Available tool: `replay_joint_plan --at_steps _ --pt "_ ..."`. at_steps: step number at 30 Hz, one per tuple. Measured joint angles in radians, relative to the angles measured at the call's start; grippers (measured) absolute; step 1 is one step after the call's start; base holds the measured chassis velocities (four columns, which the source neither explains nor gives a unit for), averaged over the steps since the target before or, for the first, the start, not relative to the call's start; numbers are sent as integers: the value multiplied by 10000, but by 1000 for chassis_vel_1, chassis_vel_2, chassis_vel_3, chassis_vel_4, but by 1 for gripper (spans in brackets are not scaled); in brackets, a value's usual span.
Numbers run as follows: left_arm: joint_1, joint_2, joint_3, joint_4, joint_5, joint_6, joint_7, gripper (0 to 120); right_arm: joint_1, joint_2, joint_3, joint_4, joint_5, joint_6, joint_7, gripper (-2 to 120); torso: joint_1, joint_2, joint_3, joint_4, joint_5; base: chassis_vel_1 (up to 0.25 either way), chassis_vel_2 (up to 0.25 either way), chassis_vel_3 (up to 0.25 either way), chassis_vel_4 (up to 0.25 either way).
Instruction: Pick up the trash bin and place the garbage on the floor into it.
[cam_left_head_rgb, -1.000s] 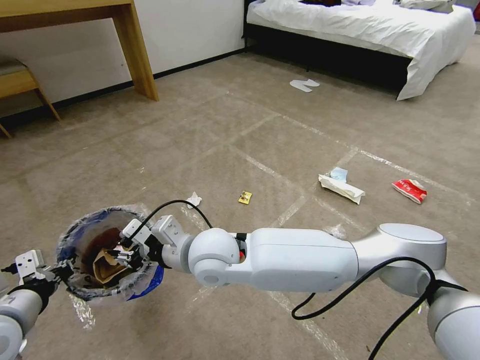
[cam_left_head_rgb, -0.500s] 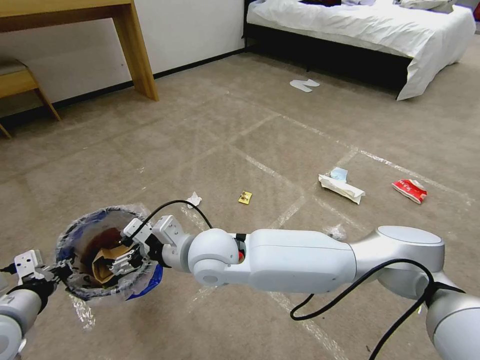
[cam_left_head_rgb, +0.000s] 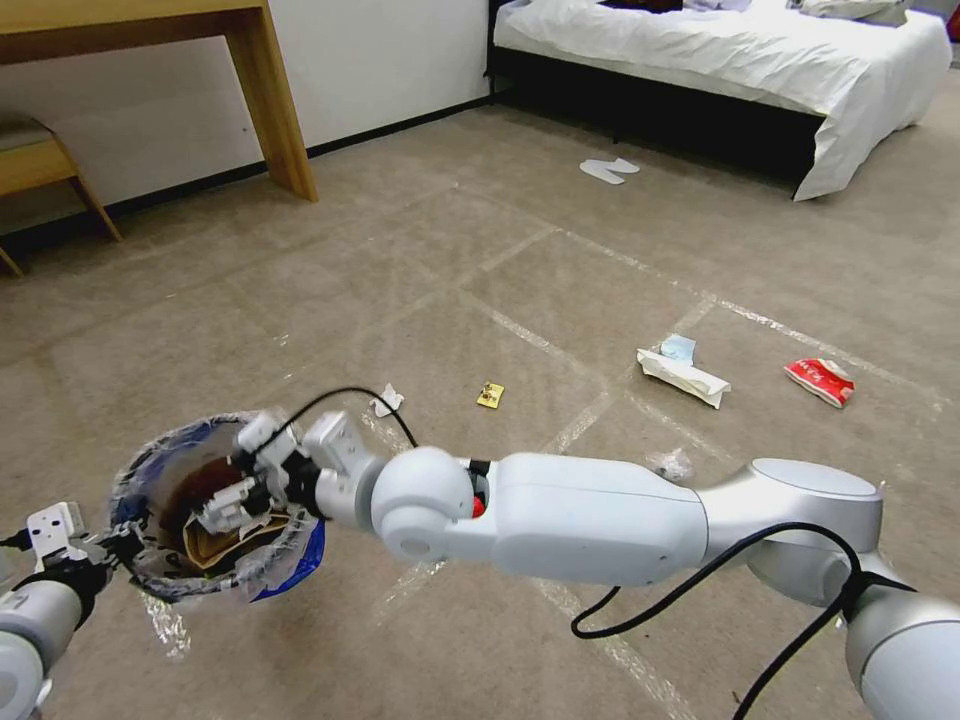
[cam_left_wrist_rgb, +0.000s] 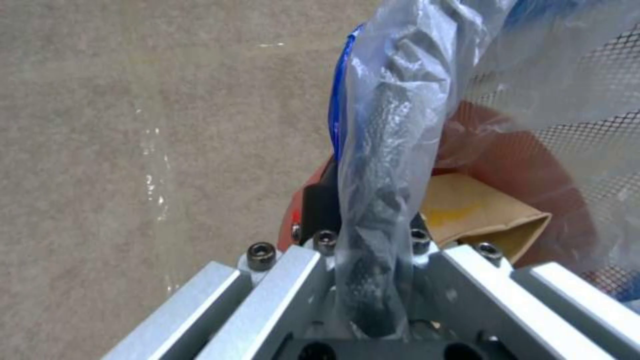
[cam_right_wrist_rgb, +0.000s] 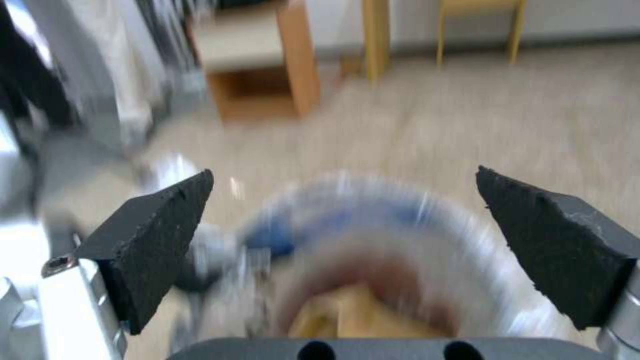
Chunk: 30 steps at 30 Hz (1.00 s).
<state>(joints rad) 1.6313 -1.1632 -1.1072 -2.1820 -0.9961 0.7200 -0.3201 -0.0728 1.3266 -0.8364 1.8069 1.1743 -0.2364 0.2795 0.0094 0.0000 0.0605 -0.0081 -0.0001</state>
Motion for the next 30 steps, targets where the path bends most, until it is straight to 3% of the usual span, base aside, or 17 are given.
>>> replay_joint_plan --at_steps 4,10,14,18,22,25,27,28,30 --pt "7 16 -62 44 32 -28 15 0 -495 -453 1777 249 -341 911 -770 100 0 0 0 -1 2 0 0 0 0" --pt "-3 16 -68 44 32 -29 19 0 -943 -910 3318 521 -324 1271 -1232 100 0 0 0 0 3 0 0 0 0" --pt "-35 -58 -66 23 34 -32 18 0 -1858 -1824 5791 798 -684 1967 -1618 100 -1 1 -1 0 4 0 0 0 0" --pt "-28 -110 -88 -29 35 -31 12 0 -2541 -2103 6834 959 -1040 2046 -1630 100 -1 1 0 2 3 0 0 0 0" --pt "52 -205 -189 -146 81 -72 2 0 -4337 -3016 9129 1604 -1895 1922 -1559 100 -1 1 0 -3 7 0 0 0 0" --pt "61 -252 -211 -180 97 -91 0 0 -4960 -3255 9943 1894 -2228 1757 -1417 100 -1 1 -1 -3 7 0 0 0 0" --pt "68 -361 -216 -210 226 -133 7 0 -6462 -3483 11640 2561 -2895 1587 -1116 100 -2 1 -1 -1 4 0 0 0 0" --pt "68 -361 -216 -210 226 -133 7 0 -6462 -3483 11640 2561 -2895 1587 -1116 100 -2 1 -1 -1 4 0 0 0 0" --pt "81 -455 -183 -227 414 -185 34 0 -8186 -3489 12988 3261 -3483 1562 -1017 100 -1 1 -1 -4 8 0 0 0 0"
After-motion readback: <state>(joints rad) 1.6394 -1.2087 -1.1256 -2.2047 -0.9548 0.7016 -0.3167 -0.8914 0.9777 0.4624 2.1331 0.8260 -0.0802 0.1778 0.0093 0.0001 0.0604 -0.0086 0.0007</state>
